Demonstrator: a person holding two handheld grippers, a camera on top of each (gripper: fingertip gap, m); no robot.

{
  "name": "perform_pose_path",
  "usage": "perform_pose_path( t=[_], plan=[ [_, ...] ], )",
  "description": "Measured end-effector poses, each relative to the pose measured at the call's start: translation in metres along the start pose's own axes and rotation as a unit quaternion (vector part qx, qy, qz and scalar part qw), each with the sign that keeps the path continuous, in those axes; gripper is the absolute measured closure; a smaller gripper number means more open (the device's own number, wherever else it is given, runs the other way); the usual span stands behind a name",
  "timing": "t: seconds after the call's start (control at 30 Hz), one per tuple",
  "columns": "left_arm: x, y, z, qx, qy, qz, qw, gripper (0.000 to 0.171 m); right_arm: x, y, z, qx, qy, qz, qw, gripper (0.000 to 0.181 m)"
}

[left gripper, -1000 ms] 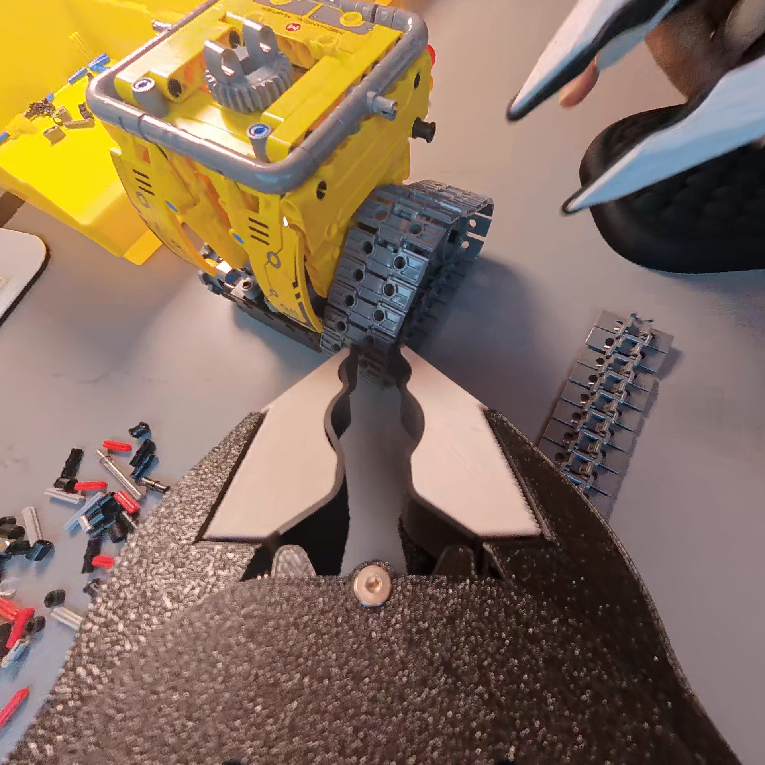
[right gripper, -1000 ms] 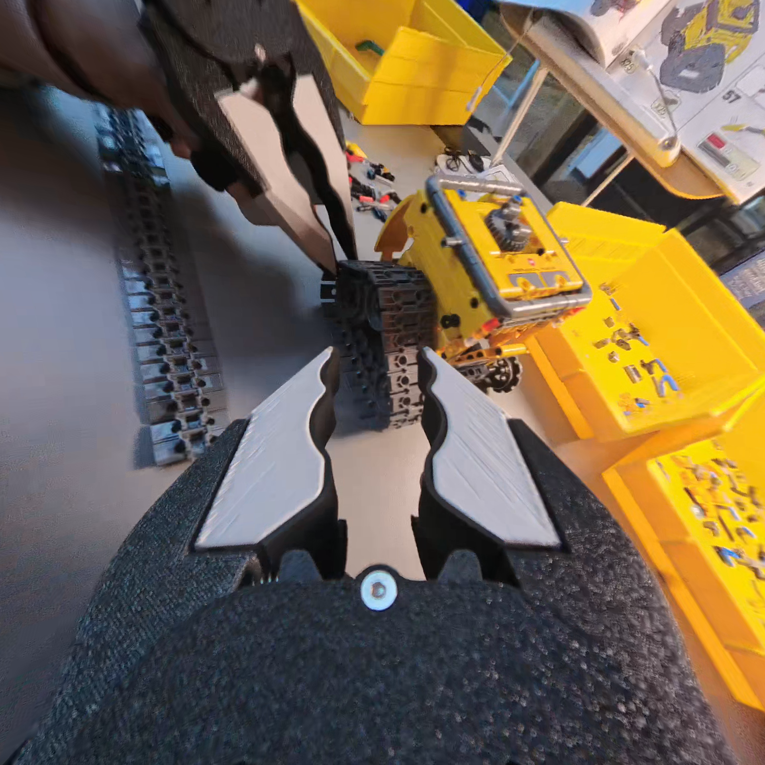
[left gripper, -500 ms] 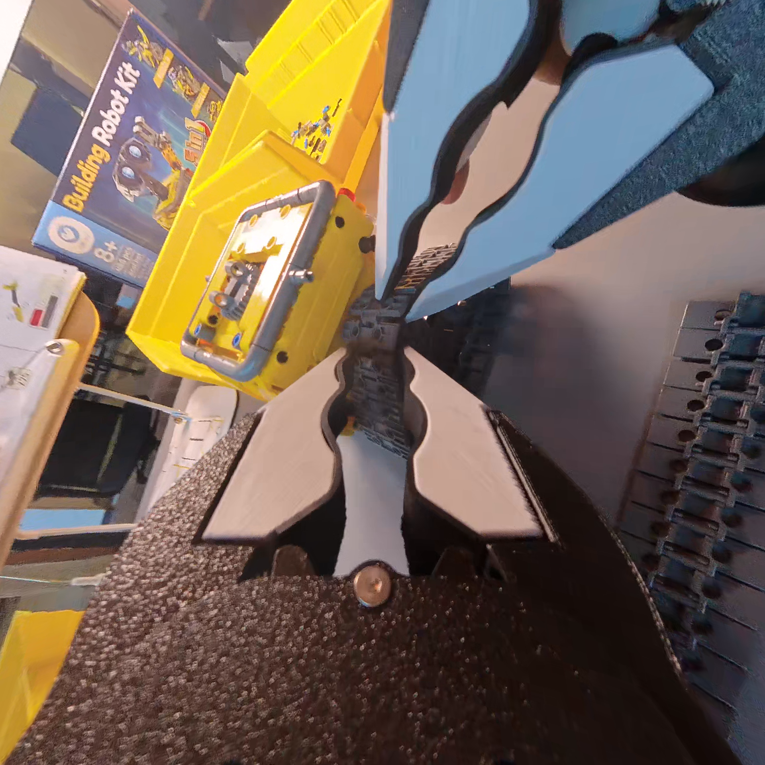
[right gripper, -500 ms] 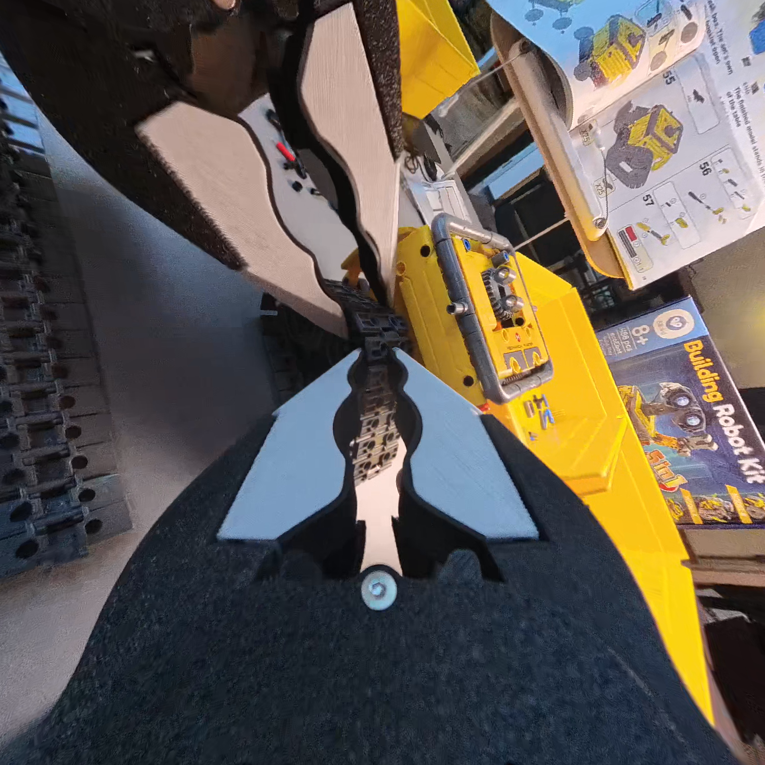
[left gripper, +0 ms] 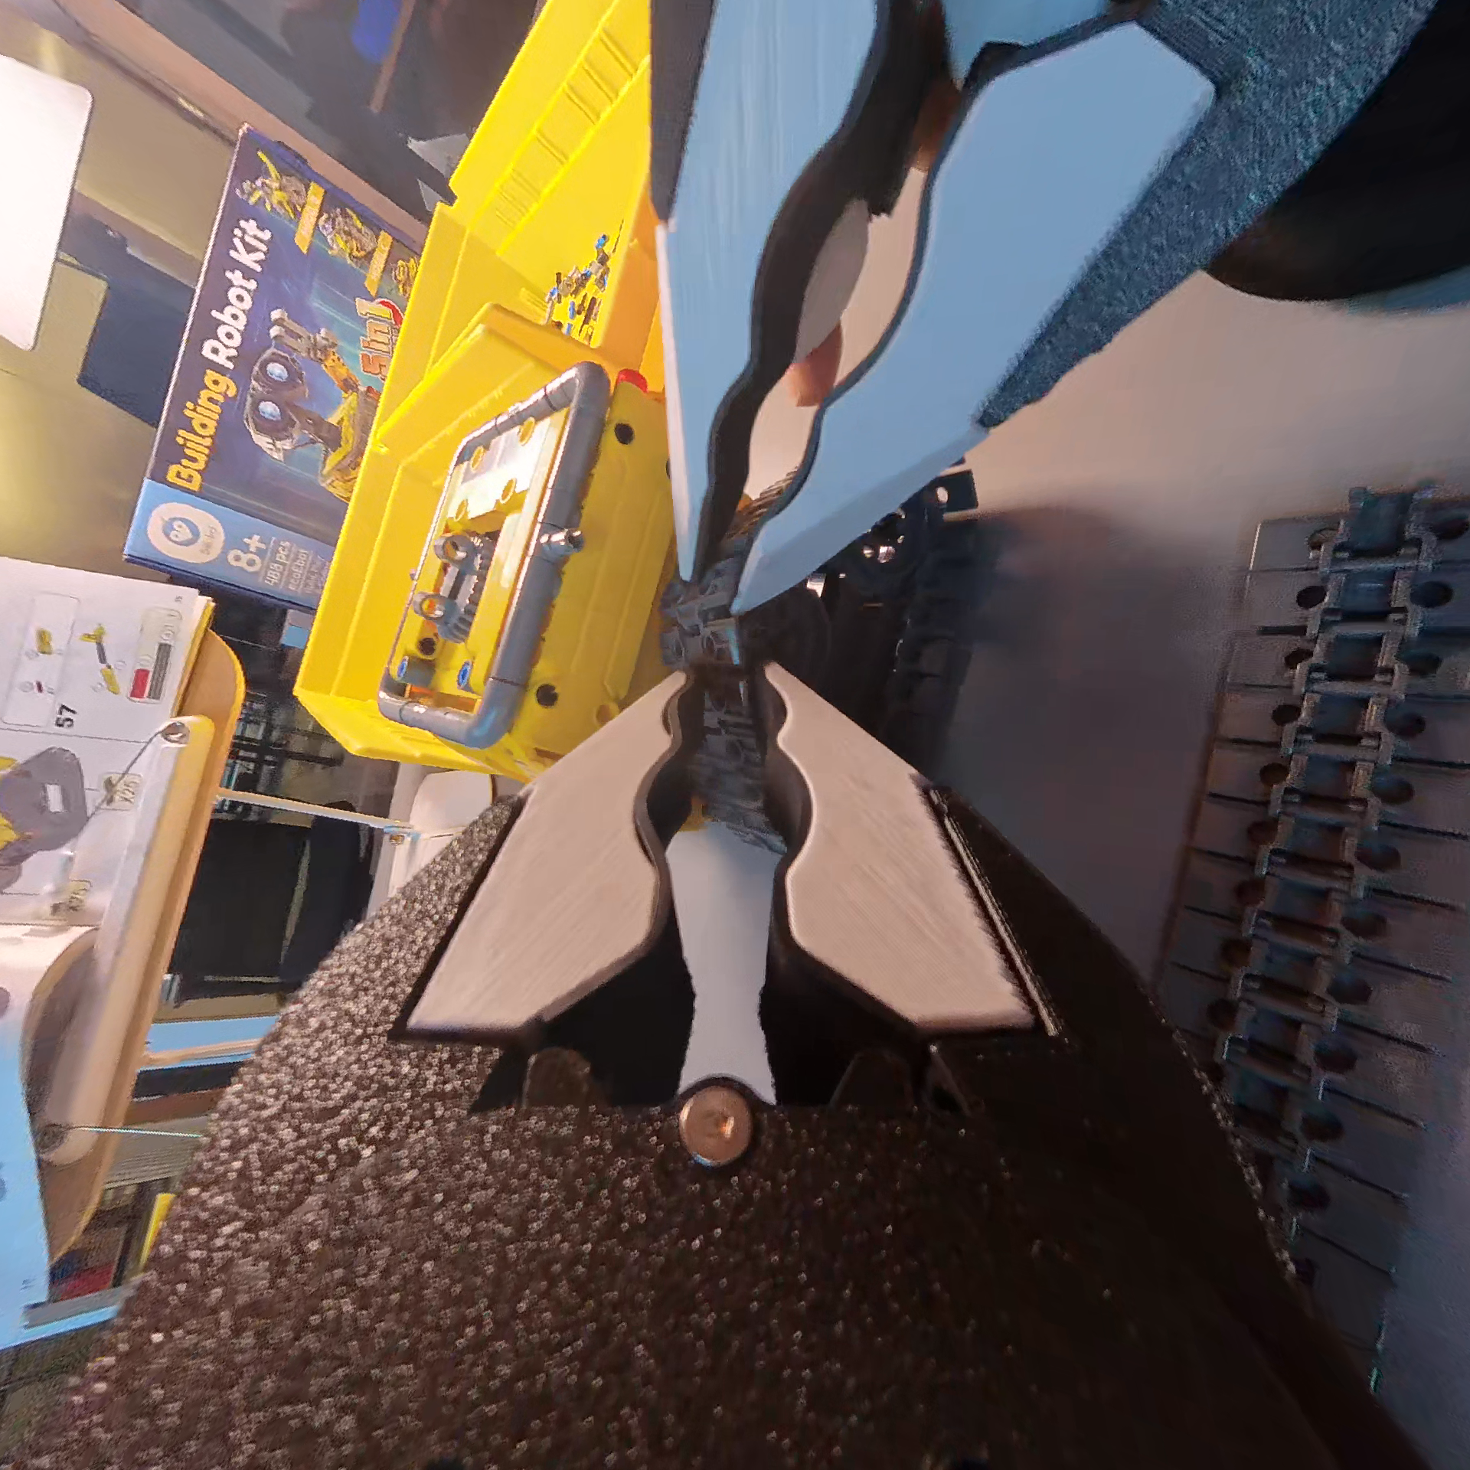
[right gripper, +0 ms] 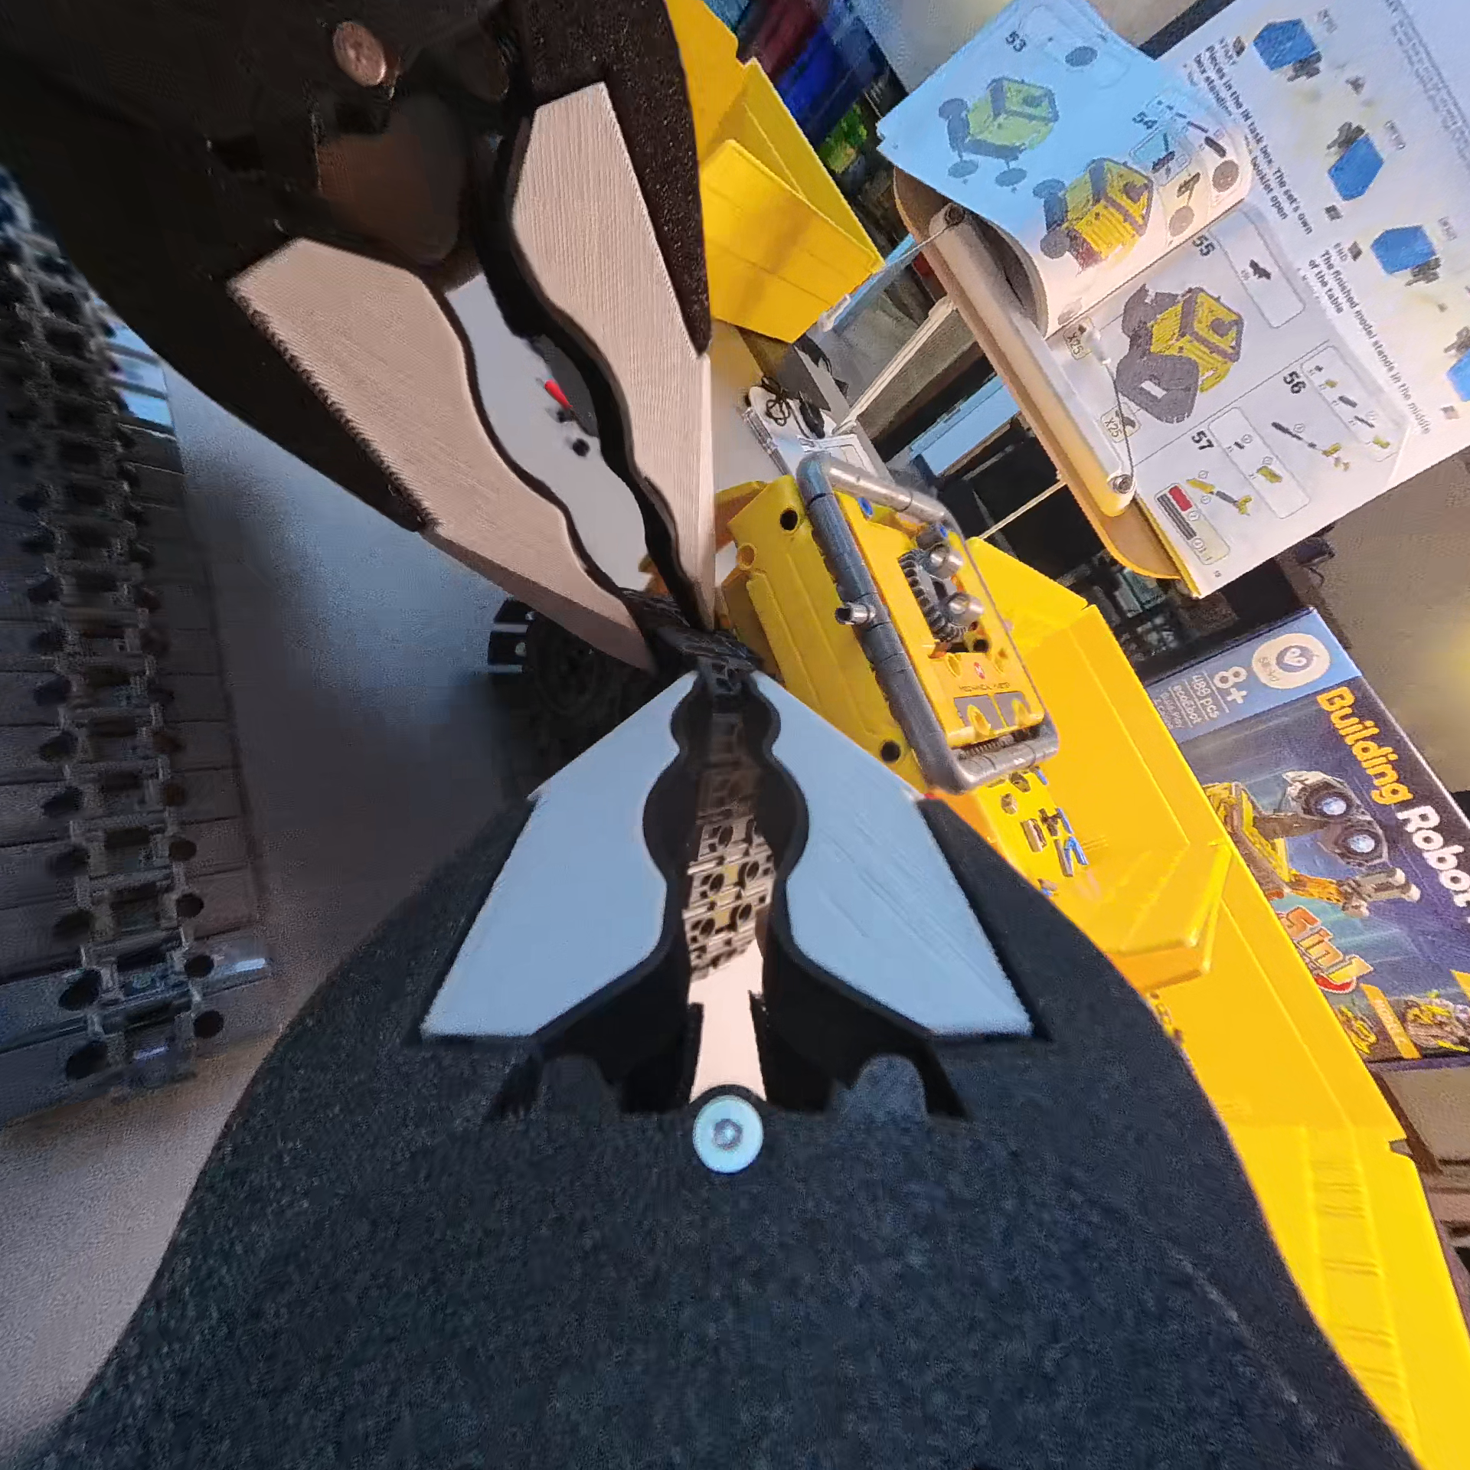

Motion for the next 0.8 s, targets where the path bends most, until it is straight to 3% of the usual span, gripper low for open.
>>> perform_pose_path(
  t=[0.17,0.43,0.57,0.8],
  plan=[
    [0.002,0.001,0.006,-0.005,-0.035,-0.018,0.999,0.164,0.005,0.000,-0.003,0.000,-0.008,0.021,1.000,0.181],
    [0.008,-0.002,0.004,-0.016,-0.024,-0.005,1.000,0.166,0.003,0.003,0.003,-0.007,-0.037,0.034,0.999,0.181],
    [0.005,-0.002,-0.001,-0.031,0.011,-0.010,0.999,0.163,-0.001,0.005,0.003,0.019,-0.028,0.014,0.999,0.178],
    [0.008,0.001,0.002,-0.016,-0.003,-0.017,1.000,0.164,0.010,0.006,0.000,0.020,0.023,-0.057,0.998,0.175]
  ],
)
Point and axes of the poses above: each gripper's, where its closed fingertips meet, y back along the fingers, x out of its top, z = x × y across the jaws, the point moved 9 cm from there along y, back along the fingers, and after that the axes turned 4 degrees about z, right-handed, at the moved point
